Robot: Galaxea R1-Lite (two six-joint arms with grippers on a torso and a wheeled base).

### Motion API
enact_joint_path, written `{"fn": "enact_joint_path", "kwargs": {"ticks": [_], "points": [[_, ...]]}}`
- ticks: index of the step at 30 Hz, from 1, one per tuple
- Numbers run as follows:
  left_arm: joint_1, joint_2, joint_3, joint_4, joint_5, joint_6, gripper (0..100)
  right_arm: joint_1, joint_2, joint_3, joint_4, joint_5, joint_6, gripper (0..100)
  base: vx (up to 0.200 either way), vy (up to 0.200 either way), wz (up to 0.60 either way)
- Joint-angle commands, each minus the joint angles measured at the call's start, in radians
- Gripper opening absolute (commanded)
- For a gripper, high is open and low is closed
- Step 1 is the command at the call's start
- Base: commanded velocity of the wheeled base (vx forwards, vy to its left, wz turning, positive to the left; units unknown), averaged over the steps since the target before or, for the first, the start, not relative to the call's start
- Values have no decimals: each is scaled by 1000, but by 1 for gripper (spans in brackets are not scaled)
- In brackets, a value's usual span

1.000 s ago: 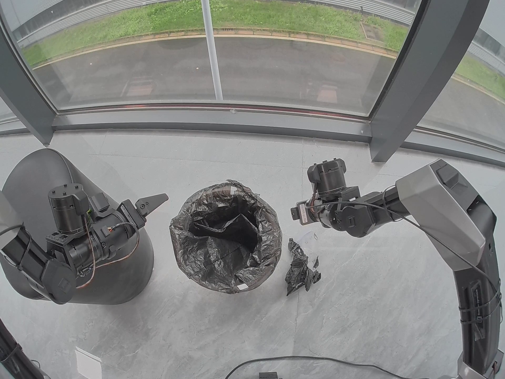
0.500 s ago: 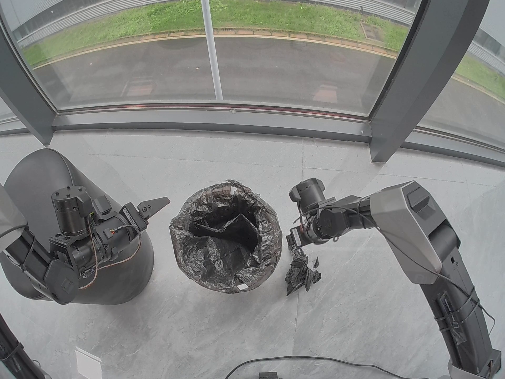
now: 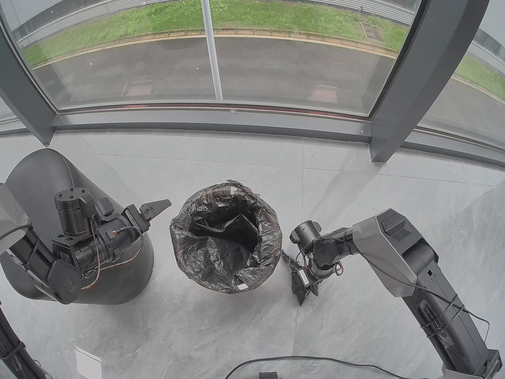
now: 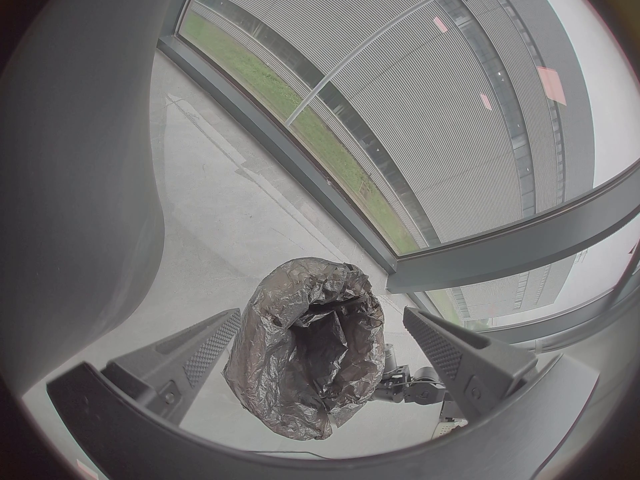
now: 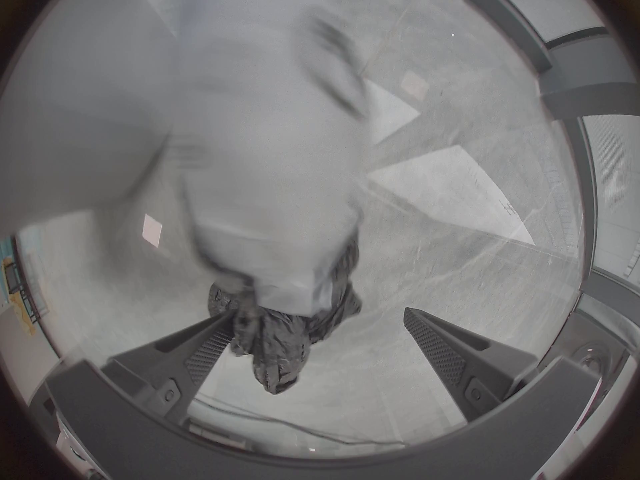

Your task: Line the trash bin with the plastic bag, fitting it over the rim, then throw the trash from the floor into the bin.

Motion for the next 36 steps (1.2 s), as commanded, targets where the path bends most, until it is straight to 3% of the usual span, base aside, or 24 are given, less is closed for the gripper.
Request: {"fn": "enact_joint_path", "kwargs": {"ticks": [1,9,16,28,32,36], "points": [[0,8,2,0,1,-2,100,-9,67,1,50,5,-3,100,0,0,0],[-2,8,3,0,1,-2,100,-15,112,1,143,57,-13,100,0,0,0],[-2,11,3,0,1,-2,100,-18,41,1,97,57,-1,100,0,0,0],[-3,23,10,-25,1,0,100,41,-29,1,63,63,-3,100,0,0,0],[-3,25,10,-26,1,0,100,63,-25,1,-3,75,-32,100,0,0,0],[-3,30,8,-28,1,0,100,75,-9,1,-88,74,-124,100,0,0,0]]}}
